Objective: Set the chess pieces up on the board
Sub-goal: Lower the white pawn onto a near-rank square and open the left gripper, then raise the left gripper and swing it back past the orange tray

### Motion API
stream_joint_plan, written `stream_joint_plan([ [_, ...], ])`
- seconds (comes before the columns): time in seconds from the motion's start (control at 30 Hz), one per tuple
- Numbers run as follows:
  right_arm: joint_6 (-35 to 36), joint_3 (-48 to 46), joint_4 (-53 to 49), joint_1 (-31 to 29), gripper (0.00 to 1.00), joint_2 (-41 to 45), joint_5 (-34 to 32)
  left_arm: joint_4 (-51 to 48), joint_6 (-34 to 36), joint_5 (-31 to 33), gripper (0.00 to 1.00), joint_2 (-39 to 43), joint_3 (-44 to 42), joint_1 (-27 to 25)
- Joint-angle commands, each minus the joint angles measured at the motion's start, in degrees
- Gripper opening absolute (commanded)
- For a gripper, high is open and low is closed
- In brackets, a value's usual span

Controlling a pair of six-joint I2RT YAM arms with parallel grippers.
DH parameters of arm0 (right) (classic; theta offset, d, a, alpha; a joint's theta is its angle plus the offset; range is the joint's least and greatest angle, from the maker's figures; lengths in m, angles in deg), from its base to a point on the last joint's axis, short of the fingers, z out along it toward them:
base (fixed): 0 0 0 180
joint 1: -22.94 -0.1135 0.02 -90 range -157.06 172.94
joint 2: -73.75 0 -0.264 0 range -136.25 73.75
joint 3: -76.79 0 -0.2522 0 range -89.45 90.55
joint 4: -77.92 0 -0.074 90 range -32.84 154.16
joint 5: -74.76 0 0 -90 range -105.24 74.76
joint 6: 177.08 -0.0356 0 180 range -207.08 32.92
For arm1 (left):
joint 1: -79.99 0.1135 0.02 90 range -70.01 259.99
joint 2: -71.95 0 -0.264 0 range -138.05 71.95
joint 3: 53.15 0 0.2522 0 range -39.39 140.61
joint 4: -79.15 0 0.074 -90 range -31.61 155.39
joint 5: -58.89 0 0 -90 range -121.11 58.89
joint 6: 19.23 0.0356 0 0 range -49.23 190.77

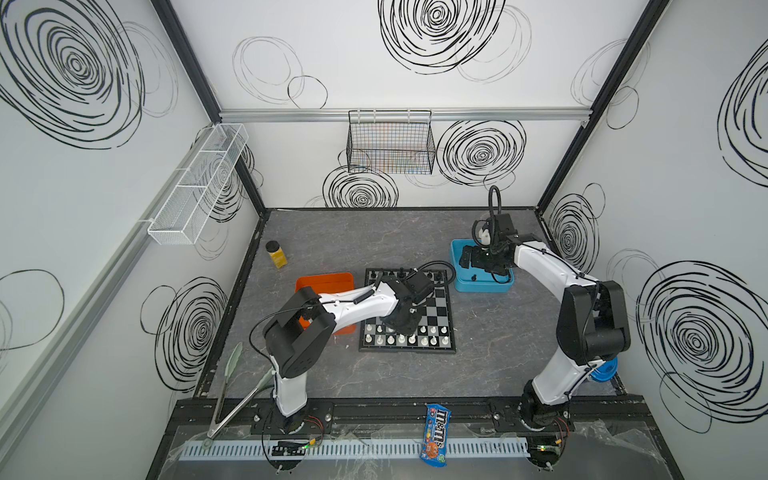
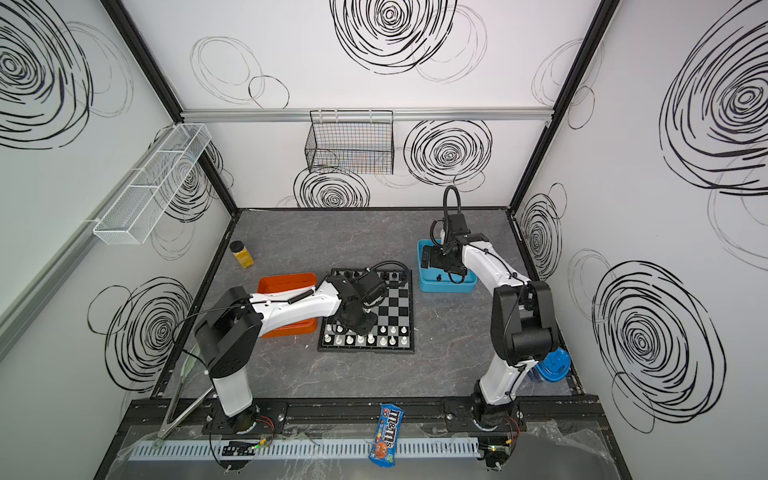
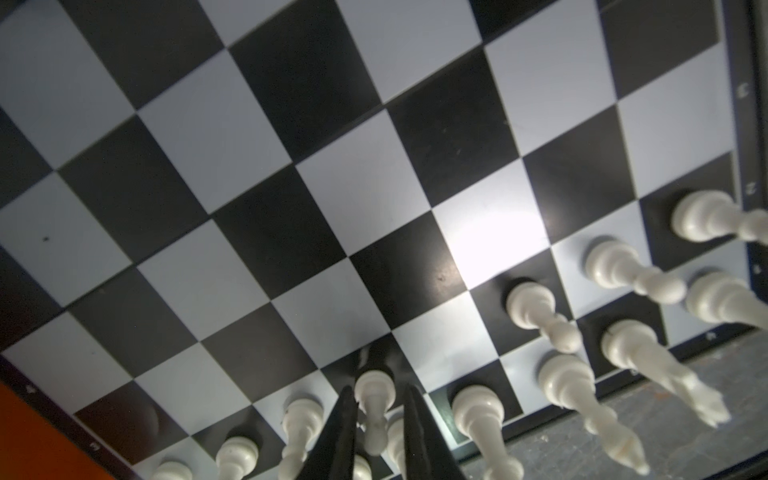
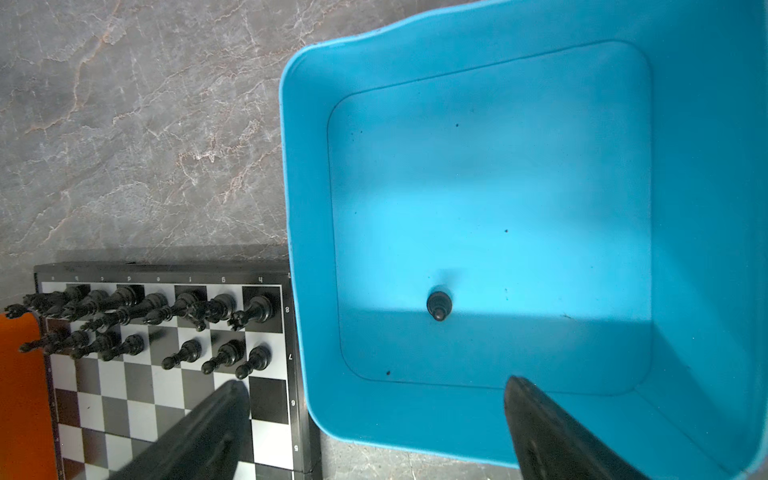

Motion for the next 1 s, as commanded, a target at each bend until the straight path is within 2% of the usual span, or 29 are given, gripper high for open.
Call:
stream_joint_plan([
  [0.0,0.03,-0.6,0.47,0.35,1.0,1.45,-0.27,-0.85,-0.63,0.24,0.27,0.27,1.89,-0.25],
  [0.23,-0.85,1.17,-0.55,0.21,1.0,1.64,-0.76,-1.98,-0.18,0.57,0.32,3.52,4.82,-0.54],
  [0.47,-3.24,2.41,-1.86,-0.18,1.0,2.15,-4.67,-1.37,0.28,0.43,0.36,7.02,4.31,0.54],
  [0.63,-5.07,0.09,0.31,-0.25,1.0,3.71,-4.46,-3.37,1.79,1.46,0.38,7.58,6.93,1.91],
  [0.97,-4.21,-0.56,0.47,-0.25,1.0,3.73,-4.02,-4.82,1.09,3.27,0.45,10.25,9.01,3.22],
])
